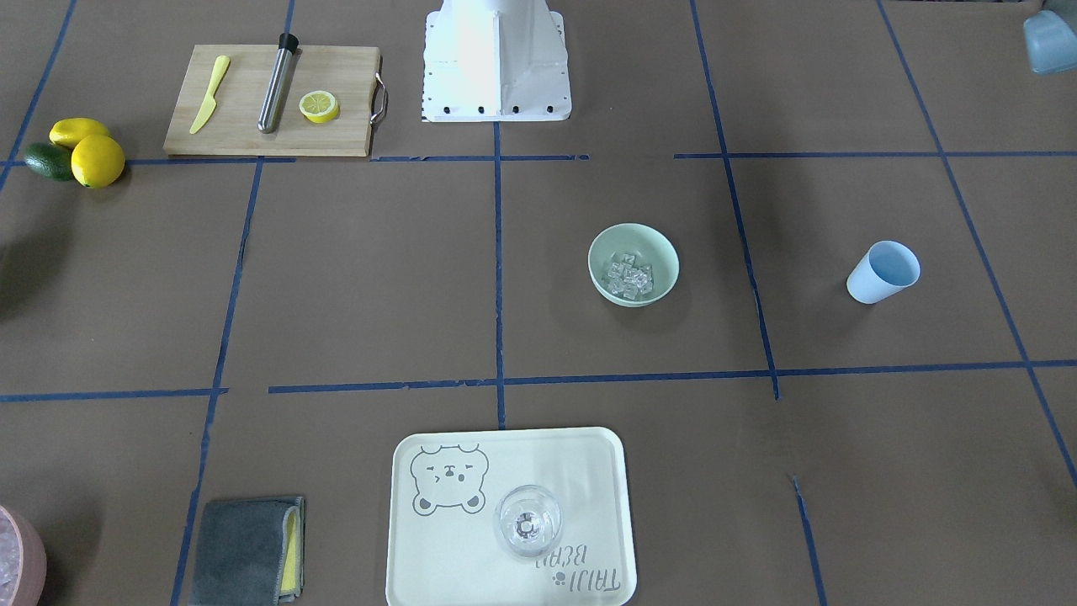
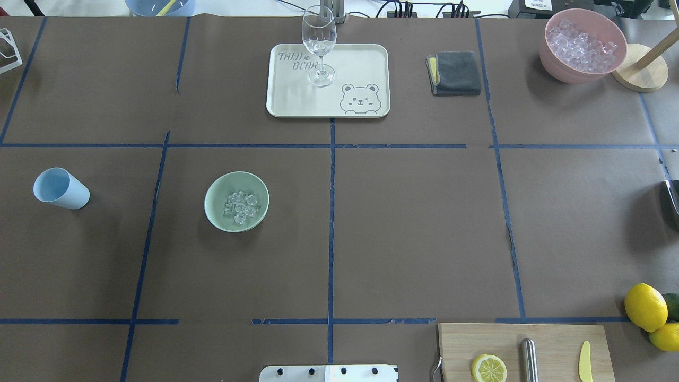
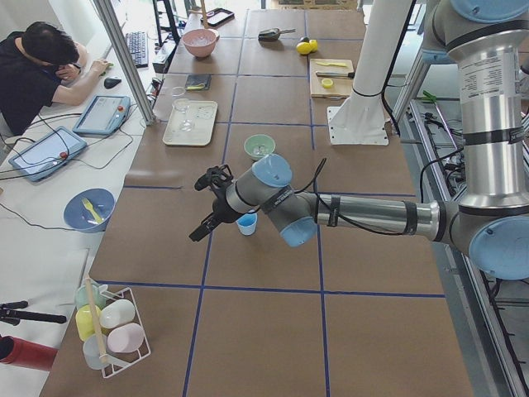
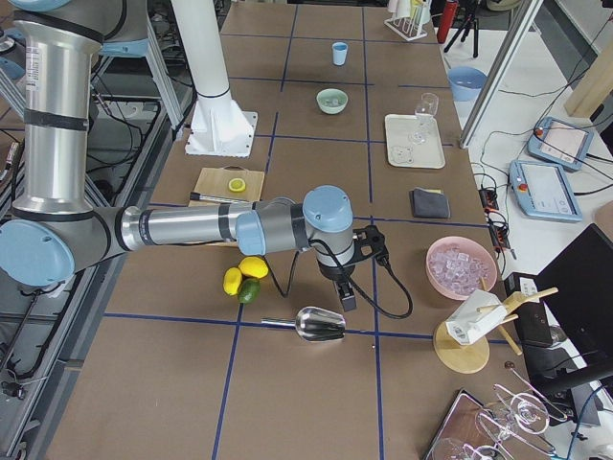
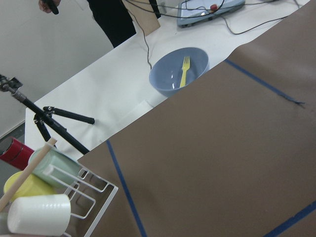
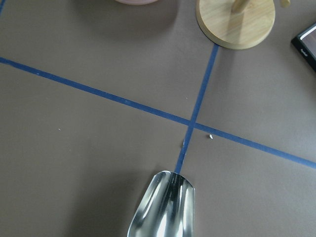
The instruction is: Pour ice into bowl
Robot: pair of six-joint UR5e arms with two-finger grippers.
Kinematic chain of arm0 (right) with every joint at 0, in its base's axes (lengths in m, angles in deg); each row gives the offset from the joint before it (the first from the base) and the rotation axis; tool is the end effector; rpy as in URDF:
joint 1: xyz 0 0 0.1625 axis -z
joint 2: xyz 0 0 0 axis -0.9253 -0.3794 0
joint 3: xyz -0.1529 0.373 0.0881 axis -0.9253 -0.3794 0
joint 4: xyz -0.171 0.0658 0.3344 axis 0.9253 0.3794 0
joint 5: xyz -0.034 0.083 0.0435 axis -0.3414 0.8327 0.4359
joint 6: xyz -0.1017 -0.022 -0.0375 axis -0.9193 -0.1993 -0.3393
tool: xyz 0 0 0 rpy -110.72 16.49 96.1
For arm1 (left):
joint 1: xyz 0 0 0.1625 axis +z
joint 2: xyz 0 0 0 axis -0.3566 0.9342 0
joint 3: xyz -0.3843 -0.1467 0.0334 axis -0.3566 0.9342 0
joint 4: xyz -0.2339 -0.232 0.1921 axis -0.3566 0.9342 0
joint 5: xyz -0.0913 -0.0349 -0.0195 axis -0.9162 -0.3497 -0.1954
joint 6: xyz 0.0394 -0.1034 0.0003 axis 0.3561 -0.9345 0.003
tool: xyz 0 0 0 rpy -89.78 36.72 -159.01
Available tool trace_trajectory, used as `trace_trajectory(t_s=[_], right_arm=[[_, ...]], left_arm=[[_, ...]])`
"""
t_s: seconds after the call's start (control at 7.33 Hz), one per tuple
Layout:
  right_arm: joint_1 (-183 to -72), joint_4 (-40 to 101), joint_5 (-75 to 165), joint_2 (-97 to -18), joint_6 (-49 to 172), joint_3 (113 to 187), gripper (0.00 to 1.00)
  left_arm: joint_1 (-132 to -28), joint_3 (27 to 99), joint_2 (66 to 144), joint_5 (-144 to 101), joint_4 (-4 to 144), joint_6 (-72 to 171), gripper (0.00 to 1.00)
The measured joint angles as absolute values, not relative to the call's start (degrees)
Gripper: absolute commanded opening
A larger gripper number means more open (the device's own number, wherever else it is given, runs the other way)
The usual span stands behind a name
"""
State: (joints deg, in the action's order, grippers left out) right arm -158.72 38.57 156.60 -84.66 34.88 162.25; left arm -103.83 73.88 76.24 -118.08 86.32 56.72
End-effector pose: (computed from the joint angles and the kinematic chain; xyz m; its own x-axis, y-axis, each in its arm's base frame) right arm 0.0631 -0.4175 0.5753 0.7088 -0.3130 0.6322 0.1068 0.9335 0.3424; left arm -0.0279 -0.4379 0.5518 0.8402 0.3387 -0.4234 0.0280 0.7528 0.6577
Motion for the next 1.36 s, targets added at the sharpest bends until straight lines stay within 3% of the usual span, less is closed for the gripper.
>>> trace_trajectory(t_s=[0.68,1.09,1.36], right_arm=[[-149.6,30.3,164.4,-80.8,43.6,164.8,1.00],[-132.2,25.1,159.3,-67.6,73.5,167.2,1.00],[-118.6,29.8,148.6,-55.9,88.7,167.1,1.00]], left_arm=[[-112.0,72.9,77.5,-128.9,52.9,57.6,1.00],[-112.5,73.4,77.7,-133.1,44.5,57.5,1.00],[-112.5,73.4,77.9,-135.1,43.7,57.5,1.00]])
